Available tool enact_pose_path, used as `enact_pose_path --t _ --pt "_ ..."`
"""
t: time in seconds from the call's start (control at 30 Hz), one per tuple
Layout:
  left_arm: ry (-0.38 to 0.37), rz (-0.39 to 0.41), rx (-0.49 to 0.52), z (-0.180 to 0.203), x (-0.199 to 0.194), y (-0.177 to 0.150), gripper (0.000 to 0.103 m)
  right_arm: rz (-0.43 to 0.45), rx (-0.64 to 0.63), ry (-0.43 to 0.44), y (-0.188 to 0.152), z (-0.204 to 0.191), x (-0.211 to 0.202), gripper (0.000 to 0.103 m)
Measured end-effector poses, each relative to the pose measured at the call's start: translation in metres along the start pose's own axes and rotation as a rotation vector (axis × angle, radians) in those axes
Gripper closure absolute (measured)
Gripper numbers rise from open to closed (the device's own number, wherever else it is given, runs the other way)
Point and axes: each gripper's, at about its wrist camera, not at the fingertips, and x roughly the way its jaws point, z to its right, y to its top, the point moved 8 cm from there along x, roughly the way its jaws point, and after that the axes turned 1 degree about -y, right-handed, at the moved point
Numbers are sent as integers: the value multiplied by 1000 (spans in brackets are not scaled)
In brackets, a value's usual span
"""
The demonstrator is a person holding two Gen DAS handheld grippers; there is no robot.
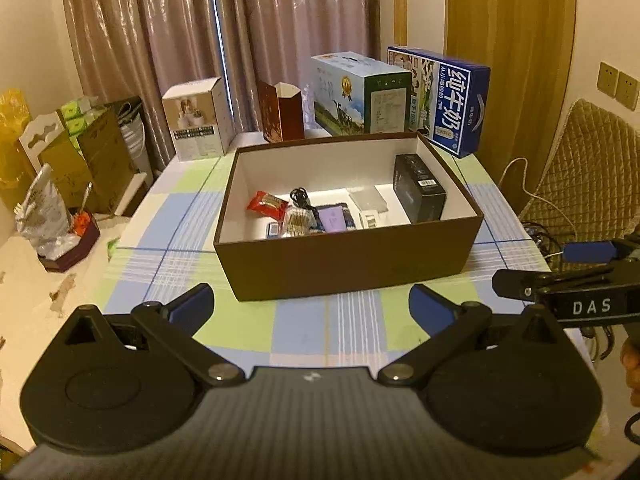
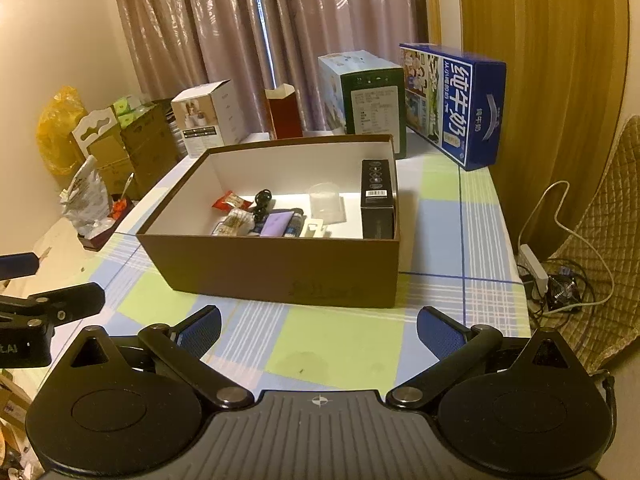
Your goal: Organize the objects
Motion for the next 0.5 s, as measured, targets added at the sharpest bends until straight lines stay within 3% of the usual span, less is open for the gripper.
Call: enact_pose_path --t 0.5 --pt "-59 -78 -30 -35 -23 -33 1 -29 66 -25 -26 -34 -37 2"
